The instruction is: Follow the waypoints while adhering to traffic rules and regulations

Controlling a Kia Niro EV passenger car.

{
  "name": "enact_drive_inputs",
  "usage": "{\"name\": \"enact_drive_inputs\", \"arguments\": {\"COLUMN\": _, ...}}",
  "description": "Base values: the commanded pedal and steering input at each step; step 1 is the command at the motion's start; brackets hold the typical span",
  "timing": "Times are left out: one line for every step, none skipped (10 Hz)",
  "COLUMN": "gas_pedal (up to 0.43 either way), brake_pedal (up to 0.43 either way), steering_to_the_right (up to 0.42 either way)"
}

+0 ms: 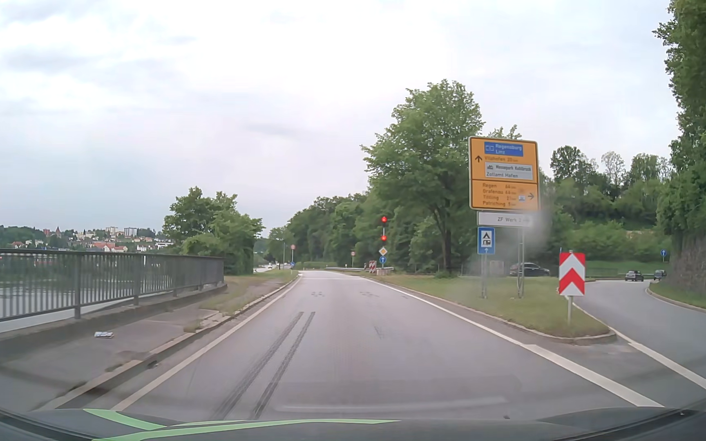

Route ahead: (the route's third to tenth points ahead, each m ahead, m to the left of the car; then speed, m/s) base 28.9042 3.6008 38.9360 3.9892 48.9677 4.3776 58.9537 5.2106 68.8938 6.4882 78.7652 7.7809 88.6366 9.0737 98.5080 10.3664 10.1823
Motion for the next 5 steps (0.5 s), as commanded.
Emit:
{"name": "enact_drive_inputs", "arguments": {"gas_pedal": 0.0, "brake_pedal": 0.165, "steering_to_the_right": -0.006}}
{"name": "enact_drive_inputs", "arguments": {"gas_pedal": 0.0, "brake_pedal": 0.171, "steering_to_the_right": -0.006}}
{"name": "enact_drive_inputs", "arguments": {"gas_pedal": 0.0, "brake_pedal": 0.171, "steering_to_the_right": -0.006}}
{"name": "enact_drive_inputs", "arguments": {"gas_pedal": 0.0, "brake_pedal": 0.171, "steering_to_the_right": -0.006}}
{"name": "enact_drive_inputs", "arguments": {"gas_pedal": 0.0, "brake_pedal": 0.177, "steering_to_the_right": -0.006}}
